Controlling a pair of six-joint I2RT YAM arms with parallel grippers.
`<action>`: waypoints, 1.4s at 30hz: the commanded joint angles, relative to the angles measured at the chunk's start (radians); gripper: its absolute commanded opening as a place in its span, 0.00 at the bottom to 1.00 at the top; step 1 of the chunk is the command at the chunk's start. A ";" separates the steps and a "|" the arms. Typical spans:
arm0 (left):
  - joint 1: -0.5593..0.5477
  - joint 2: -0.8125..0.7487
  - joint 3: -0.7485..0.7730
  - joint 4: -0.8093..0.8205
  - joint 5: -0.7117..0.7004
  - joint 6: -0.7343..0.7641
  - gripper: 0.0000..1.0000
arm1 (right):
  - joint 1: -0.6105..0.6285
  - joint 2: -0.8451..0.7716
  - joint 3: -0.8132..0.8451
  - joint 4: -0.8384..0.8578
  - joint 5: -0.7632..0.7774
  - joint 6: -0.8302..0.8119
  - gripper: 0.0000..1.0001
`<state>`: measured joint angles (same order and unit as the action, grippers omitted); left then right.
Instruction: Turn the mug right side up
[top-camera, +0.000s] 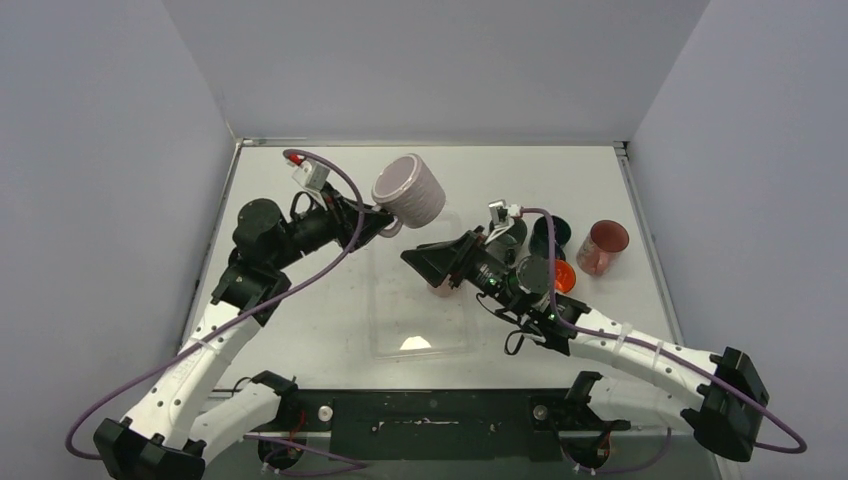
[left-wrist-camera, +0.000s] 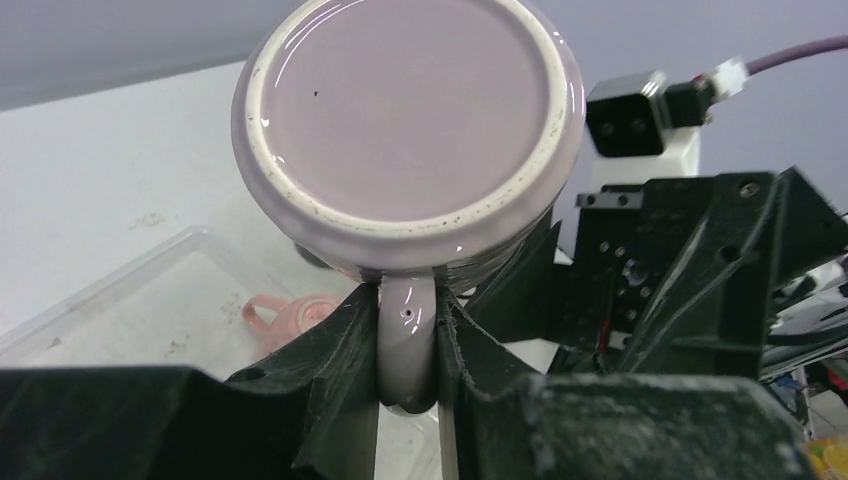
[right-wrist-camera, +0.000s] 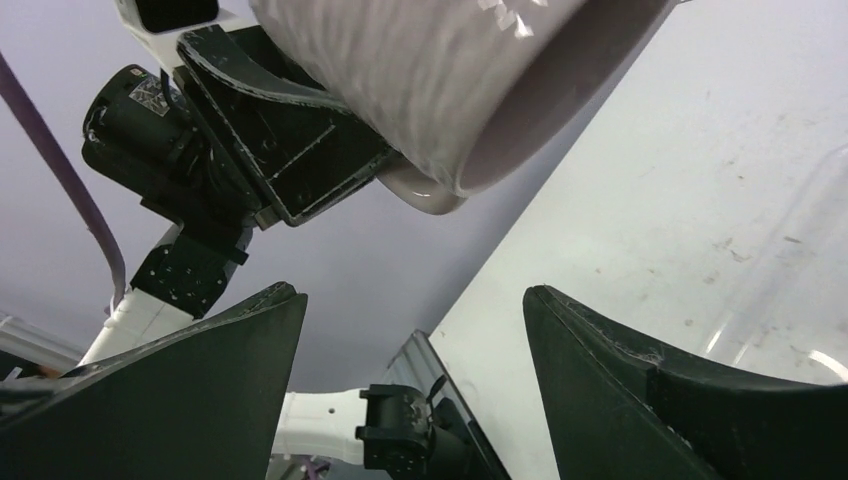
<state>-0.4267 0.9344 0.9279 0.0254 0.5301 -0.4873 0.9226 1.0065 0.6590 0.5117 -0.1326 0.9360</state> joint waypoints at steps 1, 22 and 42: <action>-0.006 -0.050 0.115 0.260 0.023 -0.107 0.00 | 0.068 0.068 0.086 0.155 0.096 -0.015 0.80; -0.012 -0.072 0.173 0.433 0.038 -0.370 0.00 | 0.147 0.199 0.191 0.457 0.258 -0.041 0.48; -0.012 -0.066 0.174 0.555 0.105 -0.463 0.00 | 0.133 0.303 0.333 0.554 0.052 -0.049 0.36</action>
<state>-0.4328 0.8997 1.0332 0.3897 0.5995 -0.9131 1.0611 1.2850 0.9344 0.9726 0.0273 0.8909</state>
